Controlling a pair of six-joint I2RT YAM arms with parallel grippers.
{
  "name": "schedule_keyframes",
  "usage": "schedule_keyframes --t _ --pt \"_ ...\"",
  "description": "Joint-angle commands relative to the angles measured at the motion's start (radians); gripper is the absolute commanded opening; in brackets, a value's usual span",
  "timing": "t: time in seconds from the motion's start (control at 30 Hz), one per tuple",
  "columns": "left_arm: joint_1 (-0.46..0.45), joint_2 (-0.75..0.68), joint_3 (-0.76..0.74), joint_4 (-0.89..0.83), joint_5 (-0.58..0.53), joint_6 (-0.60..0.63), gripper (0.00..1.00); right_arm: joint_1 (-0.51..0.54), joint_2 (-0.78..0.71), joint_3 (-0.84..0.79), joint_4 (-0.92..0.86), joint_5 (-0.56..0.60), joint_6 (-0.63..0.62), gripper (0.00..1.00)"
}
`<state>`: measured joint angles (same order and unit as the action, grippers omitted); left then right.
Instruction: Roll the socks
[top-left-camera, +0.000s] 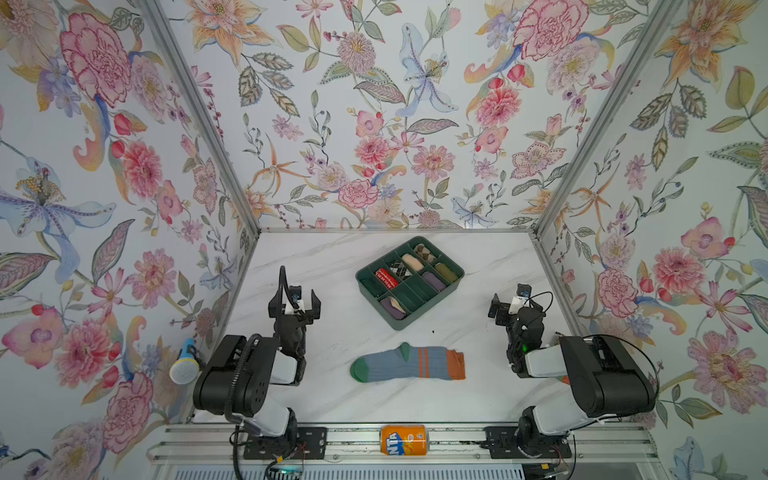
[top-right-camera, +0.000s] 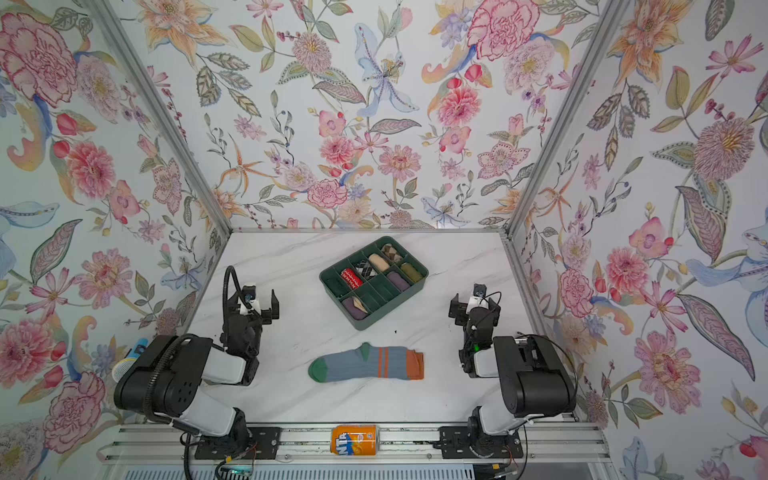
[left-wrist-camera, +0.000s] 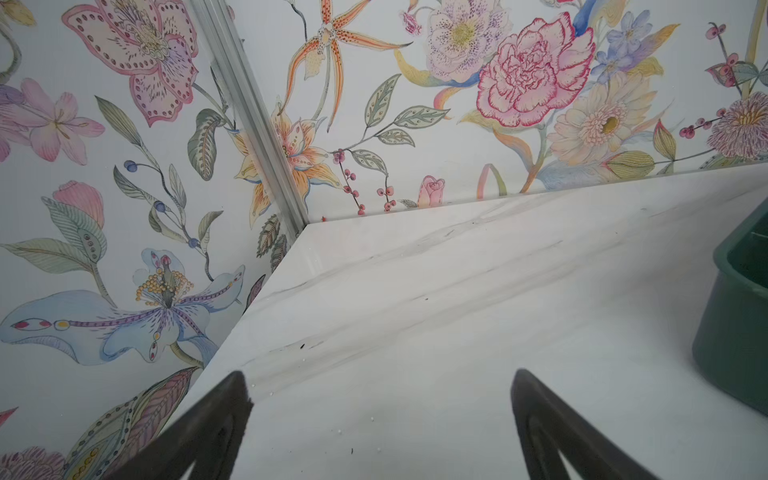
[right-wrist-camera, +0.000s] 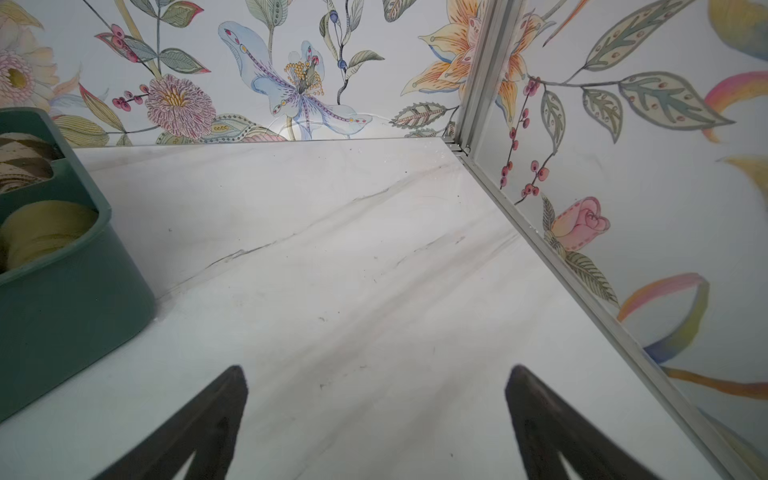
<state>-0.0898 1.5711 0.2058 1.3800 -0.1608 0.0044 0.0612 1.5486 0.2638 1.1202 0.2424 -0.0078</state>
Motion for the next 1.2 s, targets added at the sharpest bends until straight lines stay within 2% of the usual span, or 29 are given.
schedule_keyframes --t 0.0,0.43,0.5,0.53,0.63,0.7,0.77,0.83,0.93,1.07,1.17 --pt "0.01 0.001 0.007 0.012 0.009 0.006 0.99 -0.006 0.001 0.017 0.014 -0.011 -0.003 0.99" --pt "0.013 0.001 0.013 -0.001 0.021 0.002 0.99 -0.009 0.001 0.019 0.01 -0.028 -0.002 0.99" --pt "0.016 0.001 0.015 -0.005 0.027 0.0 0.92 -0.023 -0.002 0.032 -0.017 -0.109 -0.014 0.99" --pt "0.017 0.0 0.015 -0.006 0.031 -0.001 0.84 -0.029 -0.004 0.034 -0.024 -0.124 -0.014 0.98" --pt "0.024 0.0 0.02 -0.021 0.044 -0.003 0.57 -0.035 -0.023 0.044 -0.05 -0.115 -0.002 0.81" --pt "0.022 -0.06 0.055 -0.12 0.047 0.003 0.43 -0.041 -0.103 0.101 -0.225 -0.095 0.015 0.73" --pt "0.017 -0.141 0.139 -0.345 0.02 -0.009 0.28 -0.054 -0.206 0.204 -0.513 -0.093 0.073 0.63" --pt "0.01 -0.221 0.204 -0.535 0.009 -0.051 0.18 -0.058 -0.285 0.297 -0.768 -0.129 0.127 0.57" --pt "-0.039 -0.392 0.238 -0.715 0.031 -0.135 0.09 -0.035 -0.392 0.379 -1.054 -0.199 0.196 0.55" --pt "-0.196 -0.594 0.291 -0.972 -0.017 -0.205 0.03 0.009 -0.491 0.457 -1.479 -0.229 0.303 0.52" --pt "-0.339 -0.667 0.348 -1.152 -0.071 -0.216 0.0 0.055 -0.567 0.443 -1.676 -0.287 0.379 0.44"
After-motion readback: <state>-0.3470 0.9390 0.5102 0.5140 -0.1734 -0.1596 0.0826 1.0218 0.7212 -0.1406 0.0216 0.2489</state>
